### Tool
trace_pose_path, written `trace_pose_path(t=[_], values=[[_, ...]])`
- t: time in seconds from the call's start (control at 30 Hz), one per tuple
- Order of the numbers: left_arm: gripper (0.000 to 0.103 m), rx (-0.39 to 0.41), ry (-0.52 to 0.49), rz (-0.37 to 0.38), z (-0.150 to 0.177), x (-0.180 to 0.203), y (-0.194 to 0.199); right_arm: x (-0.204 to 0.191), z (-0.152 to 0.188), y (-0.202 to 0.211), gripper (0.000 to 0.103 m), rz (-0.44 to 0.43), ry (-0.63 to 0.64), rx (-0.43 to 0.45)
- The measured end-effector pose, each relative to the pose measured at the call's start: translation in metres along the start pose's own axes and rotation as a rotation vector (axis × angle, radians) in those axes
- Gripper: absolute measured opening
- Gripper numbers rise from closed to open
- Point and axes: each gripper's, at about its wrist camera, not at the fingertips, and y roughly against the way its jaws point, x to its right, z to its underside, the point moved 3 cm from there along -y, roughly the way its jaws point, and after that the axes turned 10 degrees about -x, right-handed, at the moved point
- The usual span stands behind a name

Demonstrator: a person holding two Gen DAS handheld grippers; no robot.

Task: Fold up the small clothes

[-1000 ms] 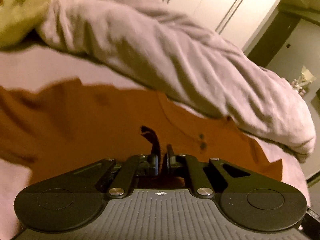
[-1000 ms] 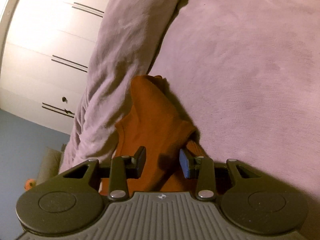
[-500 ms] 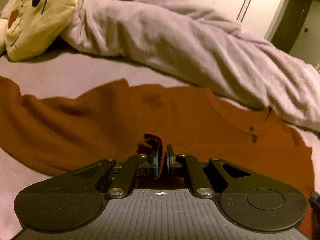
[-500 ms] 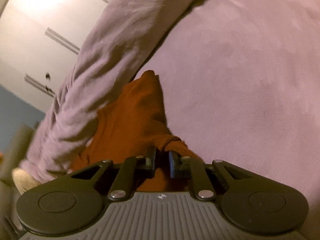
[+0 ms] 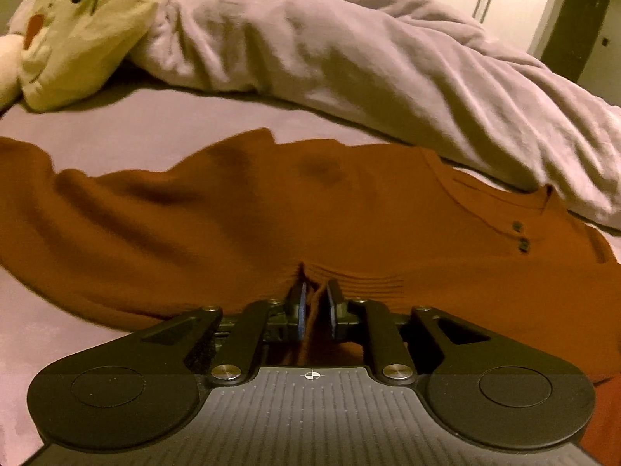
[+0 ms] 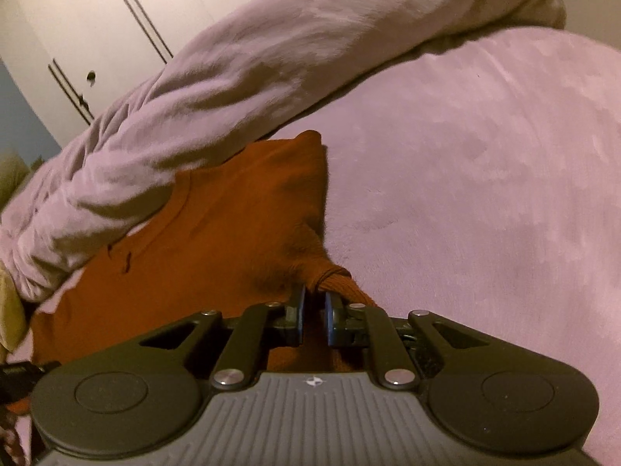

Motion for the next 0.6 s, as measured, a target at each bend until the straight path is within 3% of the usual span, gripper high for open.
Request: trace_pose_path(t=[0.13,0.2,0.33,0.37,0.4,0.5,0.6], values=[[0.018,0.020,-0.017,-0.094,0.002,-0.002,0.014,-0.007,0.000,0.000,0.011,0.032,0.074,-0.015],[0.033,0.021,0.004,-0.030,0.007,-0.003,0.024,-0.010,0.001,0.006,0.013,0.022,0.071,-0.016],[0.036,0.029,0.012,0.035,0.020,0.004,0.037,-0.016,0.007,0.015,0.013,0.013,0.073,-0.014],[0.041,0.032,0.002,0.047,0.022,0.008,0.039,-0.020,0.009,0.018,0.014,0.017,0.084,-0.007],[0.047,0.031,-0.007,0.056,0.025,0.012,0.039,-0.024,0.010,0.022,0.014,0.020,0.103,0.010],[0.049,0.010,-0.049,0.049,0.030,0.025,0.032,-0.045,0.013,0.033,0.013,0.047,0.203,0.079],[0.053,-0.015,-0.062,0.026,0.033,0.029,0.021,-0.068,0.017,0.030,0.014,0.047,0.296,0.092]])
